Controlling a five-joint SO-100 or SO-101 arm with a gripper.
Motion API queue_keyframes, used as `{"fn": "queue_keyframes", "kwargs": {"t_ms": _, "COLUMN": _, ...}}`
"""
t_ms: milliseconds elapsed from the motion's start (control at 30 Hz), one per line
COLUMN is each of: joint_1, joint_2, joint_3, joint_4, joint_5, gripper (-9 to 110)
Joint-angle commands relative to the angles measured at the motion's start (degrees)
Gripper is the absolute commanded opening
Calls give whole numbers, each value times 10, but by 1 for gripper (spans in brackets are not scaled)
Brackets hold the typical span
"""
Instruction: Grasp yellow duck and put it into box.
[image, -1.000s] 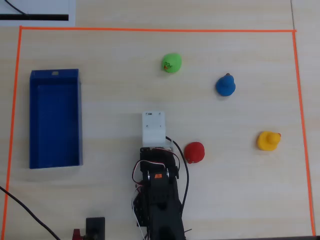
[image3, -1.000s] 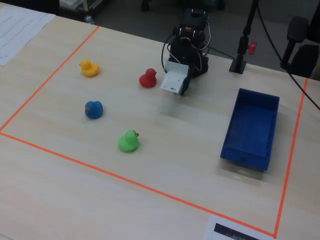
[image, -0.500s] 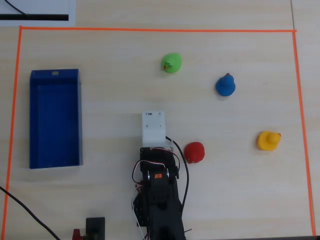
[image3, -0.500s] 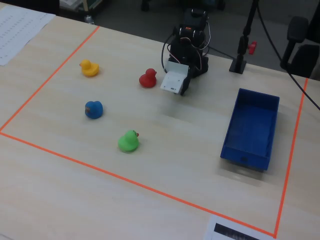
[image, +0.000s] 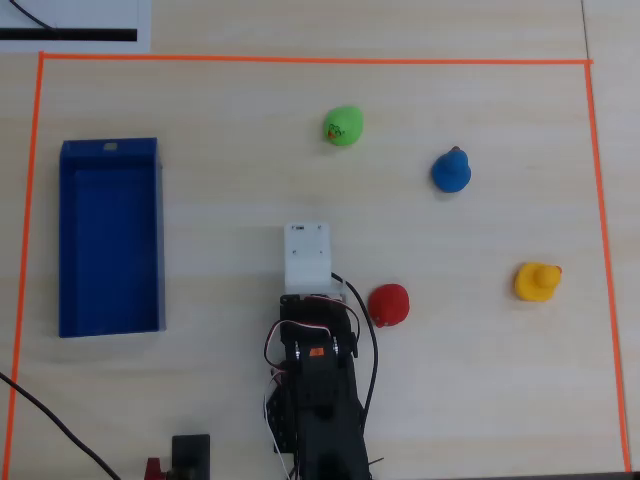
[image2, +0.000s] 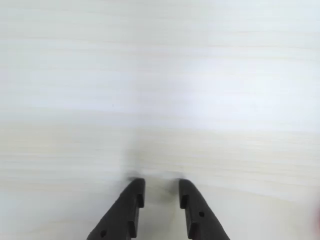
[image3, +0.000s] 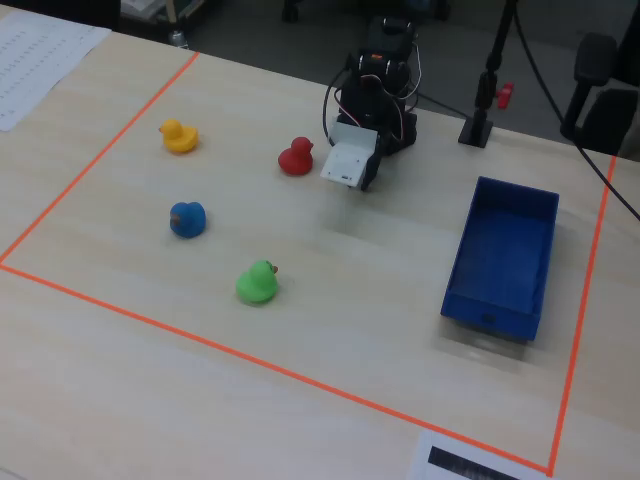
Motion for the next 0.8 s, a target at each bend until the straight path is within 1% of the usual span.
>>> {"fn": "queue_keyframes", "kwargs": {"t_ms": 0, "joint_1": -2, "joint_2": -3, "joint_3": -4, "joint_4": 10, "joint_5": -1, "gripper": 7}}
{"fn": "queue_keyframes", "kwargs": {"t_ms": 433, "joint_1": -1, "joint_2": -3, "joint_3": -4, "joint_4": 11, "joint_5": -4, "gripper": 7}}
{"fn": "queue_keyframes", "kwargs": {"t_ms": 633, "joint_1": 25, "joint_2": -3, "joint_3": -37, "joint_4": -27, "joint_5": -8, "gripper": 7}}
{"fn": "queue_keyframes", "kwargs": {"t_ms": 667, "joint_1": 32, "joint_2": -7, "joint_3": -58, "joint_4": -33, "joint_5": -8, "gripper": 8}}
{"fn": "queue_keyframes", "kwargs": {"t_ms": 700, "joint_1": 39, "joint_2": -18, "joint_3": -82, "joint_4": -43, "joint_5": -7, "gripper": 12}}
{"fn": "queue_keyframes", "kwargs": {"t_ms": 767, "joint_1": 40, "joint_2": -52, "joint_3": -132, "joint_4": -69, "joint_5": -7, "gripper": 14}}
